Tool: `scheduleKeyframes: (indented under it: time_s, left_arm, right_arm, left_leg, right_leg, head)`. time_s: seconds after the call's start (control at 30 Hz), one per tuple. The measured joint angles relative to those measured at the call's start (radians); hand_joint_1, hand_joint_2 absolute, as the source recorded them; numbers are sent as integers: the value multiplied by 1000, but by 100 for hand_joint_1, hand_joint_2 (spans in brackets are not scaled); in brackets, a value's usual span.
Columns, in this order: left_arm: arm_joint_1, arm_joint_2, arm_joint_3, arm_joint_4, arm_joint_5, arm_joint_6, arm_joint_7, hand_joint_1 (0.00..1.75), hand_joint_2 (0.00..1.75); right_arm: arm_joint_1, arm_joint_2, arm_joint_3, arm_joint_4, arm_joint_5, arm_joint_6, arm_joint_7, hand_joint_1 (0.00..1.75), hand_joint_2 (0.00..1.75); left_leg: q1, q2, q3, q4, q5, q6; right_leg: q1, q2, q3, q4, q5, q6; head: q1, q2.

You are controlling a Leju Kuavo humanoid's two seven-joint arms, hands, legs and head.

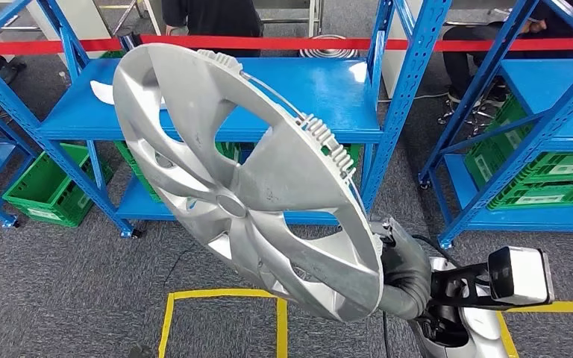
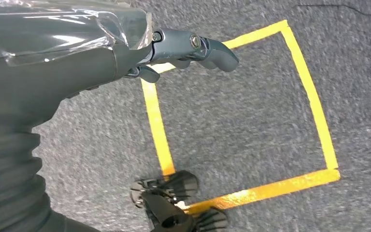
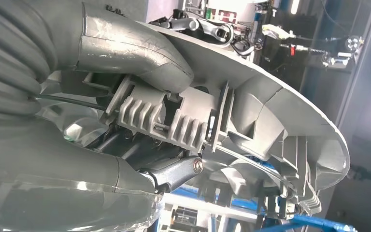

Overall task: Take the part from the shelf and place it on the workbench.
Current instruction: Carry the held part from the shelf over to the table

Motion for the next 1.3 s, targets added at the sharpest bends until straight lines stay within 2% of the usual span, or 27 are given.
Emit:
scheduleKeyframes:
  time_s: [0.1, 0.13, 0.17, 0.2, 0.27, 0.3, 0.37, 0.43, 0.47, 0.53, 0.6, 0.63, 0.67, 0.7, 0.77, 0.83, 0.9, 0.97, 1.0, 1.03, 1.1, 1.13, 1.17, 1.2, 1.23, 1.27, 1.3]
  left_arm:
    - [-2, -4, -1, 0, 0, -1, 3, 0, 175]
    - [-2, -6, -1, 0, 0, -1, 4, 0, 175]
    - [-2, -8, -2, 0, 0, -1, 4, 0, 175]
    - [-2, -9, -2, 0, 0, -2, 5, 0, 175]
    - [-2, -10, -6, -2, 0, -4, 8, 0, 175]
    - [-2, -11, -9, -5, 0, -6, 9, 0, 175]
    - [-2, -13, -15, -13, 1, -12, 13, 0, 175]
    - [0, -14, -18, -17, 2, -17, 15, 0, 175]
    - [1, -15, -18, -18, 2, -19, 17, 0, 175]
    - [2, -15, -21, -18, 2, -20, 18, 0, 175]
    - [1, -15, -23, -19, 2, -20, 19, 0, 175]
    - [0, -15, -25, -19, 2, -20, 19, 0, 175]
    - [-1, -15, -25, -19, 2, -20, 19, 0, 175]
    - [-1, -15, -25, -19, 2, -20, 19, 0, 175]
    - [-3, -15, -28, -20, 2, -20, 19, 0, 175]
    - [-8, -14, -35, -24, 3, -20, 20, 0, 175]
    - [-11, -14, -41, -27, 4, -19, 20, 0, 175]
    - [-12, -15, -42, -27, 4, -19, 20, 0, 175]
    - [-13, -16, -43, -27, 4, -19, 21, 0, 175]
    - [-14, -16, -43, -27, 4, -19, 21, 0, 175]
    - [-15, -18, -44, -27, 4, -19, 21, 0, 175]
    - [-15, -19, -45, -27, 4, -19, 21, 0, 175]
    - [-14, -20, -45, -27, 4, -19, 21, 0, 175]
    - [-14, -20, -45, -27, 4, -20, 21, 0, 175]
    - [-14, -21, -45, -27, 4, -20, 21, 0, 175]
    - [-14, -22, -46, -27, 4, -20, 21, 0, 175]
    - [-14, -22, -47, -27, 4, -19, 21, 0, 175]
  right_arm:
    - [2, -1, -3, 0, 0, 0, 0, 175, 175]
    - [3, -1, -4, 0, 0, -1, 0, 175, 175]
    - [4, -1, -4, 0, 0, -1, 0, 175, 175]
    - [4, -1, -5, 0, 0, -2, 0, 175, 175]
    - [3, -2, -6, 0, 0, -3, 0, 175, 175]
    - [3, -2, -7, -1, 1, -3, 0, 175, 175]
    - [4, -2, -11, -3, 0, -5, -1, 175, 175]
    - [6, -2, -18, -4, -1, -7, -2, 175, 175]
    - [6, -2, -20, -4, -2, -8, -2, 175, 175]
    - [7, 0, -22, -5, -3, -8, -2, 175, 175]
    - [7, 2, -23, -5, -4, -8, -2, 175, 175]
    - [8, 3, -23, -5, -4, -8, -2, 175, 175]
    - [8, 3, -23, -5, -4, -8, -2, 175, 175]
    - [9, 3, -23, -5, -3, -8, -2, 175, 175]
    - [9, 3, -25, -8, 0, -11, 0, 175, 175]
    - [10, 5, -28, -15, 2, -12, 3, 175, 175]
    - [10, 7, -30, -19, 3, -12, 4, 175, 175]
    - [11, 9, -31, -21, 4, -13, 5, 175, 175]
    - [11, 9, -32, -22, 3, -13, 5, 175, 175]
    - [11, 9, -33, -23, 3, -13, 6, 175, 175]
    - [12, 9, -37, -24, 3, -14, 6, 175, 175]
    - [13, 9, -38, -24, 3, -14, 6, 175, 175]
    - [13, 9, -39, -24, 3, -14, 6, 175, 175]
    - [14, 9, -39, -24, 3, -14, 6, 175, 175]
    - [15, 9, -39, -24, 3, -14, 6, 175, 175]
    - [15, 9, -40, -24, 3, -14, 6, 175, 175]
    - [14, 9, -40, -24, 4, -13, 6, 175, 175]
  left_leg:
    - [4, 5, -40, -9, 44, 1]
    - [5, 6, -57, -6, 56, -3]
    - [8, 7, -76, -2, 67, -7]
    - [11, 8, -96, 6, 76, -13]
    - [19, 8, -138, 33, 89, -27]
    - [21, 8, -157, 50, 93, -34]
    - [21, 7, -183, 73, 103, -47]
    - [25, 7, -192, 75, 118, -59]
    - [29, 7, -198, 79, 108, -64]
    - [34, 5, -217, 134, 31, -74]
    - [34, 3, -242, 258, -76, -81]
    - [34, 2, -248, 319, -106, -82]
    - [34, 2, -244, 359, -112, -81]
    - [34, 2, -220, 362, -98, -77]
    - [31, 0, -120, 261, -60, -60]
    - [24, -3, -16, 117, -69, -44]
    - [15, -4, 16, 59, -81, -34]
    - [11, -1, 3, 46, -51, -20]
    - [12, 1, -7, 37, -34, -12]
    - [13, 4, -19, 29, -16, -7]
    - [13, 6, -51, 27, 14, -2]
    - [12, 7, -68, 28, 29, -3]
    - [11, 8, -87, 30, 44, -4]
    - [11, 8, -107, 34, 58, -6]
    - [12, 9, -127, 39, 70, -10]
    - [13, 9, -146, 47, 80, -14]
    - [12, 9, -165, 57, 88, -20]
  right_leg:
    - [-6, 2, -53, 163, -119, -8]
    - [-10, 2, -63, 219, -138, -1]
    - [-14, 2, -59, 250, -137, 13]
    - [-19, 2, -38, 245, -118, 31]
    - [-29, 2, 46, 143, -86, 60]
    - [-29, 3, 90, 78, -90, 62]
    - [-25, 3, 128, 4, -116, 47]
    - [-21, 1, 113, 3, -111, 23]
    - [-21, 0, 104, 5, -101, 10]
    - [-23, -1, 83, 4, -76, -11]
    - [-19, -1, 57, 5, -50, -18]
    - [-17, -1, 42, 6, -38, -18]
    - [-14, -1, 26, 7, -26, -18]
    - [-11, -1, 12, 7, -15, -17]
    - [-7, 1, -13, 7, 7, -14]
    - [-4, 0, -26, 5, 28, -5]
    - [-7, -3, -28, -2, 46, 9]
    - [-10, -3, -32, -7, 55, 18]
    - [-9, -3, -40, 4, 39, 15]
    - [-8, -2, -51, 33, 5, 9]
    - [-8, -1, -81, 146, -91, -3]
    - [-8, 0, -92, 212, -123, -1]
    - [-9, 0, -93, 263, -133, 8]
    - [-10, 0, -79, 284, -123, 20]
    - [-11, 0, -47, 266, -101, 33]
    - [-12, 0, 2, 213, -83, 42]
    - [-12, 0, 61, 136, -84, 44]
  head:
    - [5, 0]
    - [5, 0]
    - [5, 0]
    - [5, 0]
    - [5, 0]
    - [6, 0]
    - [4, 0]
    - [1, 0]
    - [1, 0]
    - [0, 0]
    - [0, 0]
    - [0, 0]
    - [0, 0]
    - [0, 0]
    - [0, 0]
    - [1, 0]
    - [0, 0]
    - [-1, 0]
    - [0, 0]
    - [1, 0]
    - [2, 0]
    - [2, 0]
    - [2, 0]
    - [3, 0]
    - [3, 0]
    - [3, 0]
    - [3, 0]
